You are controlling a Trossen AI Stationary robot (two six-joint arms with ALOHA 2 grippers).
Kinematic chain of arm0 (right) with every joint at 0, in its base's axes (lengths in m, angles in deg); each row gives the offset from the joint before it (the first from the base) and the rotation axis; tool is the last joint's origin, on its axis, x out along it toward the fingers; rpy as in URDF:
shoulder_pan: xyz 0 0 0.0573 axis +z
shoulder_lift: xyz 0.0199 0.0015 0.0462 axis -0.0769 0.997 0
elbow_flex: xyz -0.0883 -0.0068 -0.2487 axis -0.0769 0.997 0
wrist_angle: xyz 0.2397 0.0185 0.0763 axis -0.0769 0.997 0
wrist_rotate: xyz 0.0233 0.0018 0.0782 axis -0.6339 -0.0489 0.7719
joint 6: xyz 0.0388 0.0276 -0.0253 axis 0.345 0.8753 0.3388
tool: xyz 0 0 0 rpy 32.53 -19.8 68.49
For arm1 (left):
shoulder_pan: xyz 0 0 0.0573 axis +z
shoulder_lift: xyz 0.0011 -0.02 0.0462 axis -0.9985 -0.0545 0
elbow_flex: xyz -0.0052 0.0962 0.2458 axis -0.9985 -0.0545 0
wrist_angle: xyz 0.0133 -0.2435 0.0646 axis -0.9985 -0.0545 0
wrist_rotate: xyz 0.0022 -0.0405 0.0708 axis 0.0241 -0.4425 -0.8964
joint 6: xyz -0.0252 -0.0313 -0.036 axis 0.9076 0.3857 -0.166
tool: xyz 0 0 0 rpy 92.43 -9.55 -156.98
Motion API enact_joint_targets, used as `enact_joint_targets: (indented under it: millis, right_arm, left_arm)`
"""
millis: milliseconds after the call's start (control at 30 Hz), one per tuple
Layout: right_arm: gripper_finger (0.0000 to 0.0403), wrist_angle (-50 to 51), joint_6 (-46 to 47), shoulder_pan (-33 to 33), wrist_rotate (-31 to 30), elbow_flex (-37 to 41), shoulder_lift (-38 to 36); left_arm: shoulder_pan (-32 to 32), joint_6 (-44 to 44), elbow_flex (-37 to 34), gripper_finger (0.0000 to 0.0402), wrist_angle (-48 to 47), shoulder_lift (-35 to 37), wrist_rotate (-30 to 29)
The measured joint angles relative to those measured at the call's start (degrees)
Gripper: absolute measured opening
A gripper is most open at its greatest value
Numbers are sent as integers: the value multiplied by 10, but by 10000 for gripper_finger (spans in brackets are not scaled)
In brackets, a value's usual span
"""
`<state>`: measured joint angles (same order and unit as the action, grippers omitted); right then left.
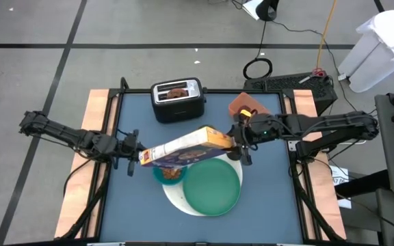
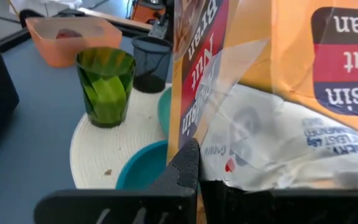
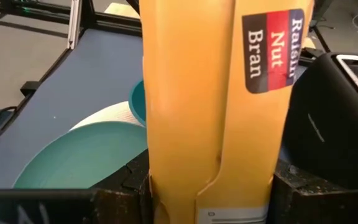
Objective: Arrange a breakfast setting
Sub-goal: Pour the cereal from the purple cereal box into the blue bowl
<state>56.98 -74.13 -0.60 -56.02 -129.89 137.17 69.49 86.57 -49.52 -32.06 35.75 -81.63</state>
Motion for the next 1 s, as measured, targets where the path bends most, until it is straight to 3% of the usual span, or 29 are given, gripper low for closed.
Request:
enact_joint_targets:
  millis: [233, 467, 733, 1000]
  right_arm:
    - [174, -23, -32, 0, -1, 0, -2]
    - [174, -7, 0, 0, -1, 5, 1]
    - [174, -24, -28, 0, -2, 7, -6]
    - [174, 0, -15, 0, -1, 8, -9]
  left_arm:
    - [-1, -6, -1, 3, 46, 4, 12]
    - [0, 37, 9, 3, -21, 6, -2]
    - [0, 8, 8, 3, 41, 12, 2]
    - [0, 45, 8, 3, 69, -4, -3]
